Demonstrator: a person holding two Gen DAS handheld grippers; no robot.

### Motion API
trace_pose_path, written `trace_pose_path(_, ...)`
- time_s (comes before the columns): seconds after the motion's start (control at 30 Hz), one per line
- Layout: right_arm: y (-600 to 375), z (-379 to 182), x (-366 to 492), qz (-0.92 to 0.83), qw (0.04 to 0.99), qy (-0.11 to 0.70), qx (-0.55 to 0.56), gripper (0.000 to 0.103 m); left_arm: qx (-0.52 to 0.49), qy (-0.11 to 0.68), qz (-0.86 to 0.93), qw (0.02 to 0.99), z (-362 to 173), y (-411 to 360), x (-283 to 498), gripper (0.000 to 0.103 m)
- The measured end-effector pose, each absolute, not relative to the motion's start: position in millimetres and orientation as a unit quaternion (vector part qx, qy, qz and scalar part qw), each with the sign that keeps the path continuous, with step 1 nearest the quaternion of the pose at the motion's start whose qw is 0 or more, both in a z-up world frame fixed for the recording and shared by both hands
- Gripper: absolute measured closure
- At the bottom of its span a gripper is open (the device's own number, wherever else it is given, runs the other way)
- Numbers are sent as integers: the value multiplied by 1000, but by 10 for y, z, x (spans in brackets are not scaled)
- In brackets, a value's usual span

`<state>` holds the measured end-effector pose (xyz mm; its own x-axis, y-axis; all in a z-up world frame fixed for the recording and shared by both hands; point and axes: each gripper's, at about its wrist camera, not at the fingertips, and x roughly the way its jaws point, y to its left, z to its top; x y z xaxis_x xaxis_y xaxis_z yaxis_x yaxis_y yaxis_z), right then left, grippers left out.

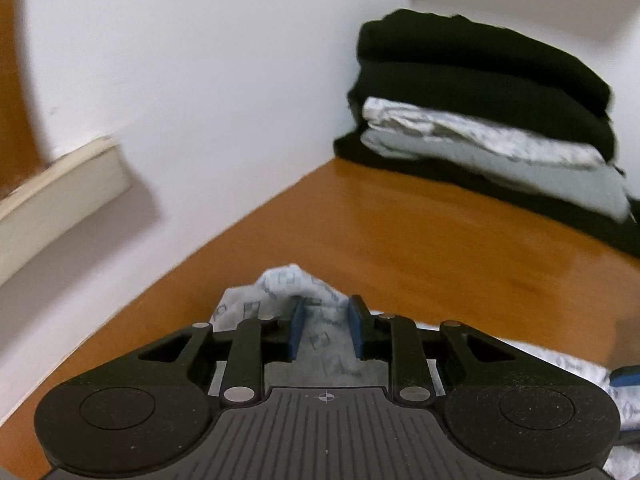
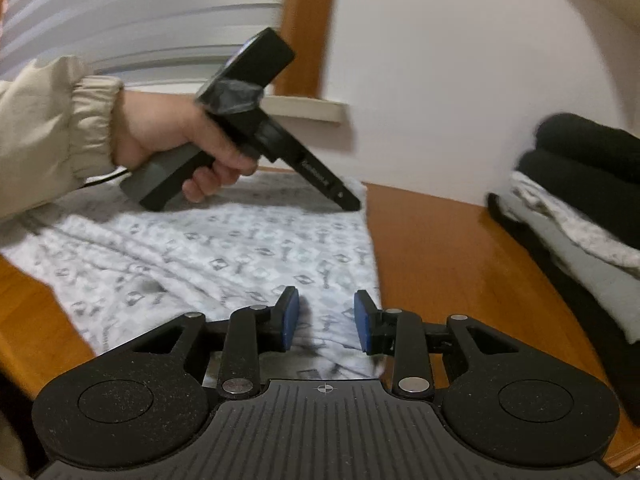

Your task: Fold clothes

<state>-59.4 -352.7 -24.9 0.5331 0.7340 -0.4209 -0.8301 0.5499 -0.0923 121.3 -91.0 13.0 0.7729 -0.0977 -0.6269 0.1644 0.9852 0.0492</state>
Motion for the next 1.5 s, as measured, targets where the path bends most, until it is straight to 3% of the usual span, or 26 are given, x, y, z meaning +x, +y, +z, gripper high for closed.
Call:
trace_pose_path(0.17, -3604, -216, -254, 415, 880, 187, -133, 70, 46, 346, -54, 936, 161, -1009, 1335, 76)
trace_pose_path(0.3, -3604, -163, -236, 408, 882, 198, -132, 62, 50, 348, -54, 935, 276, -879, 1047, 72)
trace_pose_path(0.43, -3566, -72, -415, 399, 889, 182, -131, 62, 34, 340, -48, 939, 534, -491, 452, 61)
trace_pose_path(0.7, -3177, 105, -1117, 477, 860, 155, -95, 56, 51, 352, -7, 934, 775, 349, -1010, 60)
trace_pose_path(1.0, -2589, 131, -1519, 537, 819, 175, -98, 49, 24, 372, 67, 926, 560, 1222, -2209, 57)
trace_pose_path(1.33, -2408, 102, -1593, 547, 804, 187, -140, 43, -15, 345, 130, 929, 599, 1722, -2779, 55)
trace_pose_path(1.5, -2378, 75, -1561, 553, 796, 202, -141, 43, -45, 298, 92, 949, 776, 1575, -2752, 47)
